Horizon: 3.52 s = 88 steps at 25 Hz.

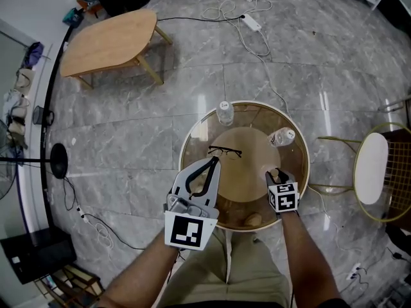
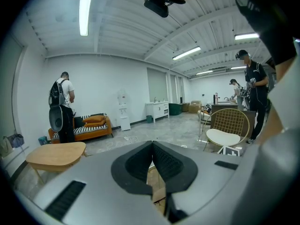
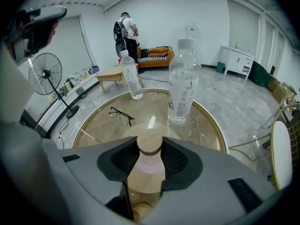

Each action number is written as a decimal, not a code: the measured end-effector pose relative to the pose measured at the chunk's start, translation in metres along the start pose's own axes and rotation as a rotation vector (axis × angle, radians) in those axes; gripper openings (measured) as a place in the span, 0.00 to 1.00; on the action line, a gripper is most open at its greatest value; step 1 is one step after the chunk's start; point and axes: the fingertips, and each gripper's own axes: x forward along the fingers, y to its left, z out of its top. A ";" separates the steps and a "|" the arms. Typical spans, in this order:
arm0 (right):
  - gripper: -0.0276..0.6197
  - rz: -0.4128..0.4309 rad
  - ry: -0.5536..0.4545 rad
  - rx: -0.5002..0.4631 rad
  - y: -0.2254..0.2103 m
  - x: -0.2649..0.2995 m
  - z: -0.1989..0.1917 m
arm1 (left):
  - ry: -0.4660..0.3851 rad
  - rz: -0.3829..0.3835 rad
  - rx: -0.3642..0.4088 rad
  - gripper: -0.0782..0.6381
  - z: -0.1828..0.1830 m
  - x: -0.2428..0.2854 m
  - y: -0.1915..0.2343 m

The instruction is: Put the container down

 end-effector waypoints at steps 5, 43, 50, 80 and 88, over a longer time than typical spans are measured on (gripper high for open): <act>0.28 0.007 0.033 -0.003 0.001 0.009 -0.015 | 0.011 0.003 0.000 0.13 -0.004 0.000 -0.004; 0.07 0.124 -0.291 -0.238 0.046 -0.207 0.103 | -0.116 0.079 -0.176 0.13 0.097 -0.057 -0.026; 0.07 0.141 -0.412 -0.269 0.059 -0.274 0.148 | -0.100 0.084 -0.183 0.13 0.109 -0.076 -0.029; 0.06 0.243 -0.795 -0.294 0.099 -0.494 0.268 | -0.270 0.127 -0.089 0.13 0.268 -0.159 -0.020; 0.06 0.224 -0.807 -0.319 0.097 -0.507 0.266 | -0.298 0.122 -0.082 0.13 0.284 -0.165 -0.027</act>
